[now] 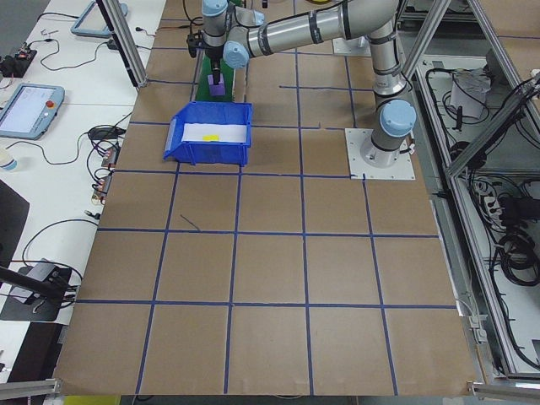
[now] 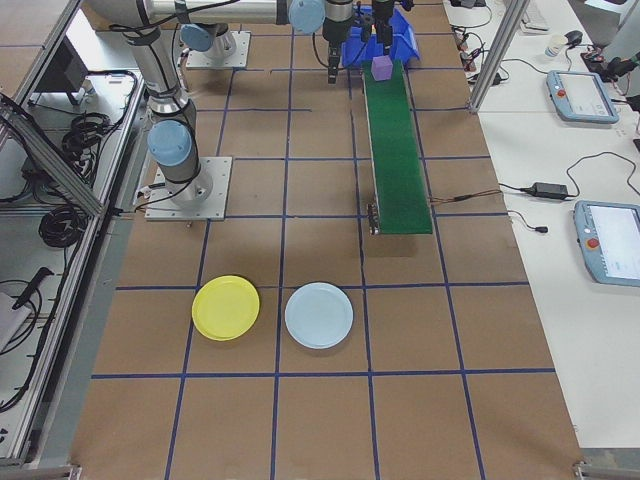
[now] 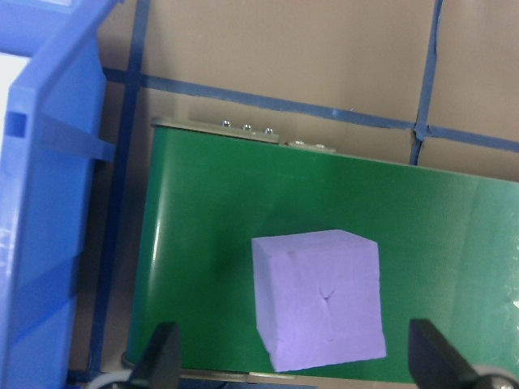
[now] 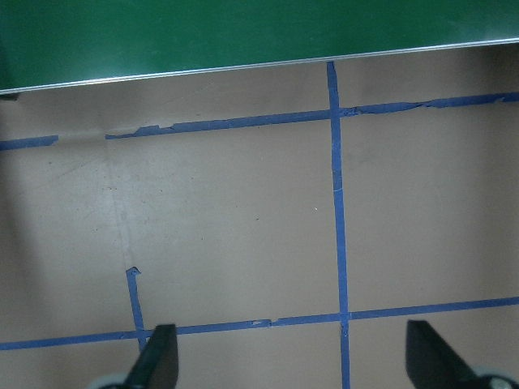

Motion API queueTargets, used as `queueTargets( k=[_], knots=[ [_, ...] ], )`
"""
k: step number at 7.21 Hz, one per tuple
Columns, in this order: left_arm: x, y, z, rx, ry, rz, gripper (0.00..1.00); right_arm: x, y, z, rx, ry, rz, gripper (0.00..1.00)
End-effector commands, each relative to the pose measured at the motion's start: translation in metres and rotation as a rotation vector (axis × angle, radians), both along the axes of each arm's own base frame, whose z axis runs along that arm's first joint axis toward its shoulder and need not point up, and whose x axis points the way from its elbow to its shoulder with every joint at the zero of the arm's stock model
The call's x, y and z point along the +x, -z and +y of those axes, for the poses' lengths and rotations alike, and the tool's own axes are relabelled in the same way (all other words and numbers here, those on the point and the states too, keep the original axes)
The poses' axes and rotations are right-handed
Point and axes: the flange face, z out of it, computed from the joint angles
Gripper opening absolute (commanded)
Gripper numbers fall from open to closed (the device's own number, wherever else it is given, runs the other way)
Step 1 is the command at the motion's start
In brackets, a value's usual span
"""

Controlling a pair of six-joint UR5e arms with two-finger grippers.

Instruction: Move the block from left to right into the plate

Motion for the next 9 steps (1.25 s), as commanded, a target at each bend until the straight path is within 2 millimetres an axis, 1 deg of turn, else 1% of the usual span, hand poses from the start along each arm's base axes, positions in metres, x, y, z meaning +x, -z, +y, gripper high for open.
queueTargets(
  k=[1, 2, 3, 4, 5, 6, 7, 8, 9],
  knots=[
    [0.087, -0.029, -0.003, 0.035, -0.152, -0.094, 1.0, -0.001, 0.0, 0.0, 0.0, 0.001, 0.001, 1.0],
    [0.132, -0.039, 0.002, 0.036, -0.273, -0.139, 1.0, -0.001, 0.0, 0.0, 0.0, 0.001, 0.001, 1.0],
    [0.165, -0.044, 0.011, 0.064, -0.436, -0.138, 1.0, 0.0, 0.0, 0.0, 0.0, 0.0, -0.001, 1.0],
    [0.173, -0.043, 0.02, 0.086, -0.611, -0.123, 1.0, 0.0, 0.0, 0.0, 0.0, 0.0, -0.001, 1.0],
    [0.174, -0.032, 0.026, 0.108, -0.711, -0.113, 1.0, 0.0, 0.0, 0.0, 0.0, 0.001, 0.001, 1.0],
    [0.182, -0.022, 0.026, 0.106, -0.909, -0.104, 1.0, 0.0, 0.0, 0.0, 0.0, 0.0, 0.001, 1.0],
    [0.193, -0.019, 0.02, 0.053, -1.082, -0.117, 1.0, 0.0, 0.001, 0.0, 0.001, 0.0, 0.001, 1.0],
    [0.195, -0.002, 0.017, 0.063, -1.213, -0.106, 1.0, 0.0, 0.001, 0.0, 0.002, 0.0, -0.001, 1.0],
    [0.197, 0.01, 0.005, 0.044, -1.347, -0.077, 1.0, 0.0, 0.001, 0.0, 0.003, 0.001, -0.001, 1.0]
  ],
)
